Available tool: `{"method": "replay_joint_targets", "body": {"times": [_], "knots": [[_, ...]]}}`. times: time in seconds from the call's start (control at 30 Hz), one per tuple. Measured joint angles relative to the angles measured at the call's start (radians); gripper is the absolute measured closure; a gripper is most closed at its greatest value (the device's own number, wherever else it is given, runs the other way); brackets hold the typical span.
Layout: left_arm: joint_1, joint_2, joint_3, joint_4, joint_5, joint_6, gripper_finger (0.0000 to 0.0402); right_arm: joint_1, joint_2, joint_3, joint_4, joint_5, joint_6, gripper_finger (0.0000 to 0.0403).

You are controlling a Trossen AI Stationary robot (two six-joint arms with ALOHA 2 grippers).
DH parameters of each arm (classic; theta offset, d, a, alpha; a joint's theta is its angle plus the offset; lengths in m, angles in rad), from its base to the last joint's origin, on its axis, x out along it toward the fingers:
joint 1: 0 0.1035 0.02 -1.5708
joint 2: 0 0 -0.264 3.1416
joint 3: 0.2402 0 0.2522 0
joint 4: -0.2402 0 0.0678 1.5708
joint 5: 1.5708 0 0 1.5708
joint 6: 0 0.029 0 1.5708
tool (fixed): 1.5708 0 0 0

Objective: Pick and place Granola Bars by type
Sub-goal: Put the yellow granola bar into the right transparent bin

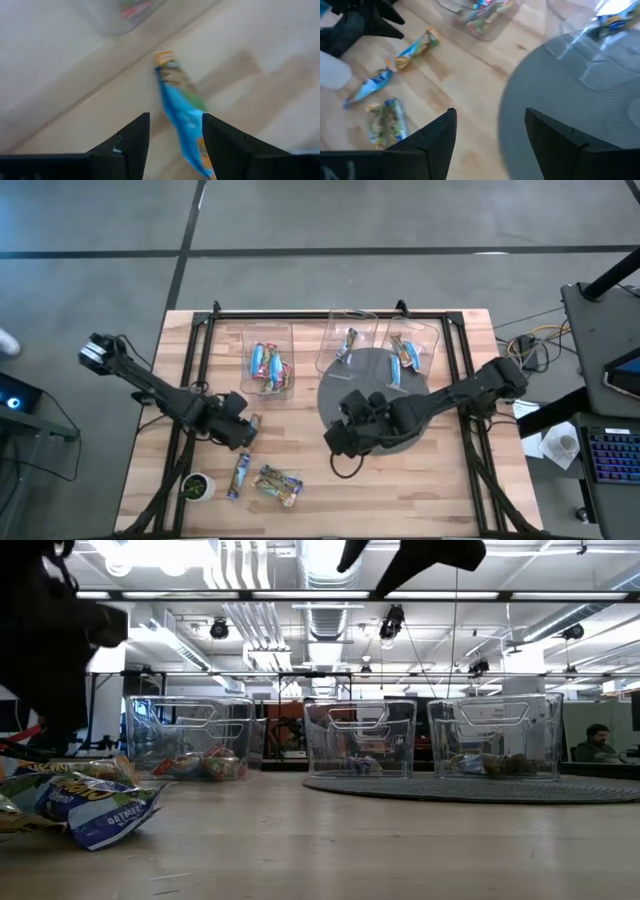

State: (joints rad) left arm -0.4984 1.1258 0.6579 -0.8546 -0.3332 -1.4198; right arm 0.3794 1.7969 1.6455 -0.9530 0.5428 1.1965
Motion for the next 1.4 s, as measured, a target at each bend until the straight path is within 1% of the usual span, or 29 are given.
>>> {"method": "replay_joint_targets", "body": {"times": [0.13, 0.2, 0.3, 0.43, 0.53, 0.87, 1.0, 1.17, 1.27, 1.4], "knots": [[0.001, 0.057, -0.040, 0.031, 0.002, -0.089, 0.0239, 0.000, -0.018, -0.002, -0.017, 0.002, -0.051, 0.0179], [0.001, 0.074, -0.053, 0.076, 0.030, -0.107, 0.0239, -0.003, -0.025, -0.003, -0.017, 0.003, -0.079, 0.0179], [-0.004, 0.076, -0.065, 0.166, 0.084, -0.113, 0.0239, -0.007, -0.028, -0.013, -0.025, 0.002, -0.108, 0.0179], [-0.014, 0.062, -0.074, 0.251, 0.089, -0.124, 0.0239, -0.014, -0.029, -0.022, -0.046, 0.001, -0.123, 0.0179], [-0.016, 0.064, -0.075, 0.250, 0.095, -0.132, 0.0239, -0.014, -0.029, -0.029, -0.046, -0.002, -0.127, 0.0179], [-0.028, 0.136, -0.090, 0.280, 0.184, -0.154, 0.0239, -0.011, -0.029, -0.036, -0.046, -0.004, -0.125, 0.0179], [-0.029, 0.179, -0.090, 0.322, 0.187, -0.128, 0.0239, -0.011, -0.029, -0.037, -0.046, -0.004, -0.124, 0.0179], [-0.030, 0.234, -0.088, 0.328, 0.187, -0.124, 0.0239, -0.011, -0.029, -0.038, -0.046, -0.004, -0.126, 0.0179], [-0.030, 0.242, -0.089, 0.331, 0.189, -0.109, 0.0251, -0.011, -0.029, -0.040, -0.045, -0.004, -0.126, 0.0179], [-0.030, 0.228, -0.089, 0.340, 0.186, -0.092, 0.0293, -0.011, -0.032, -0.040, -0.037, -0.004, -0.123, 0.0179]]}}
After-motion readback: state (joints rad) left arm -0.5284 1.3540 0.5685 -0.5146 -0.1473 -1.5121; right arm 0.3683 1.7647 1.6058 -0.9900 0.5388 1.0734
